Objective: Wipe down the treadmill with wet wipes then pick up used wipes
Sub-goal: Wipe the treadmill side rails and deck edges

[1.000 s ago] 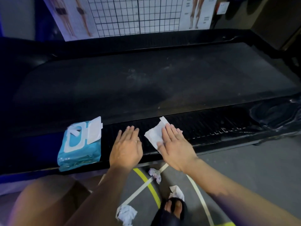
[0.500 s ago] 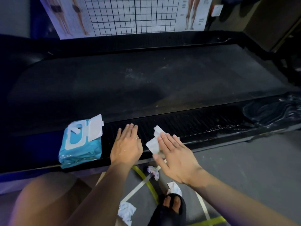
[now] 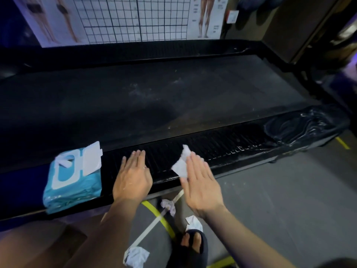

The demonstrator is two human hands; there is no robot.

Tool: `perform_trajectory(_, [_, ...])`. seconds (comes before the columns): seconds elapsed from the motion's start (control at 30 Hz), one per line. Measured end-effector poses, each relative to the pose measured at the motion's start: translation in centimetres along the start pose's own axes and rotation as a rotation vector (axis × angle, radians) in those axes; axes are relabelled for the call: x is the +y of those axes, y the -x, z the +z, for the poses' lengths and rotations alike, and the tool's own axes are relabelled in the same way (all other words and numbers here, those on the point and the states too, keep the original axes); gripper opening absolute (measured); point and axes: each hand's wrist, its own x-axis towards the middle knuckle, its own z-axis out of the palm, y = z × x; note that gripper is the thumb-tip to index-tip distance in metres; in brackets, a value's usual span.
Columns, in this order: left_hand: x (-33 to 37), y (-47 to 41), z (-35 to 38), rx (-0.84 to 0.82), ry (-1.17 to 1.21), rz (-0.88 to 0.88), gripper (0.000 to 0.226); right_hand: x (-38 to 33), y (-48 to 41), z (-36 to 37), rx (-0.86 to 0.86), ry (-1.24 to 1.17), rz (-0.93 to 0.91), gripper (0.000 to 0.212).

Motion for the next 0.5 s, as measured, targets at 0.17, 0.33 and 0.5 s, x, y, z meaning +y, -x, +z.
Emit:
perform_trajectory(0.17, [-0.1,-0.1,0.2,-0.019,-0.024,-0.002,0.068,5.5,0.3,-2.2,-0.024,-0.035,0.241,0.081])
perform_trajectory(0.33, [-0.1,0.0,0.1,-0.02,-0.028,0.002,0.071,4.5,-7.2,-2.7,-0.146,0.03,0.325,0.075])
perform_trajectory(0.5, [0.1,0.0,-0.2,-0.04,-0.002,-0.012,0.069,4.4,-7.4,-2.2,-0.185,0.026,0.251,0.075])
